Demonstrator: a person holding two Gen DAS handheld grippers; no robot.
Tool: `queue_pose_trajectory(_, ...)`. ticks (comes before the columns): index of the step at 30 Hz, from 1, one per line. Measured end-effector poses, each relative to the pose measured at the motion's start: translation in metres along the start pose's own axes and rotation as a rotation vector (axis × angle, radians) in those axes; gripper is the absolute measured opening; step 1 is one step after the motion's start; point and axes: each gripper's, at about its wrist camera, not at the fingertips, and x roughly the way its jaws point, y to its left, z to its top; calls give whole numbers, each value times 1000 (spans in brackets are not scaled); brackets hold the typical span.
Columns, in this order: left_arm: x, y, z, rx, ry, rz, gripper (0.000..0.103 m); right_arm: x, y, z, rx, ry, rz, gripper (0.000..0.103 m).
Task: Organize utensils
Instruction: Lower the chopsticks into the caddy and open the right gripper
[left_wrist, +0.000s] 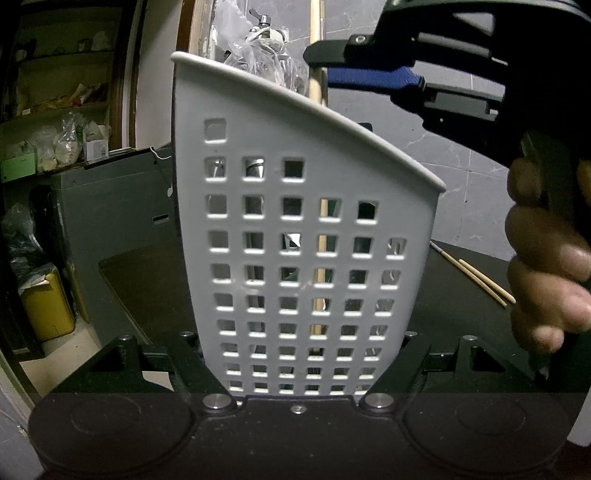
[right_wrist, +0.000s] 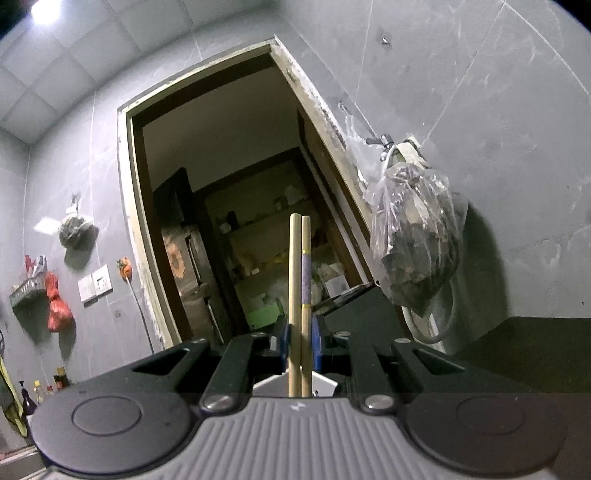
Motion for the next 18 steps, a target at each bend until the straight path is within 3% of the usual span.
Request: queue_pose_trajectory(18, 2, 0, 1, 0, 0, 2, 76, -14, 22, -11, -171, 130, -37, 16)
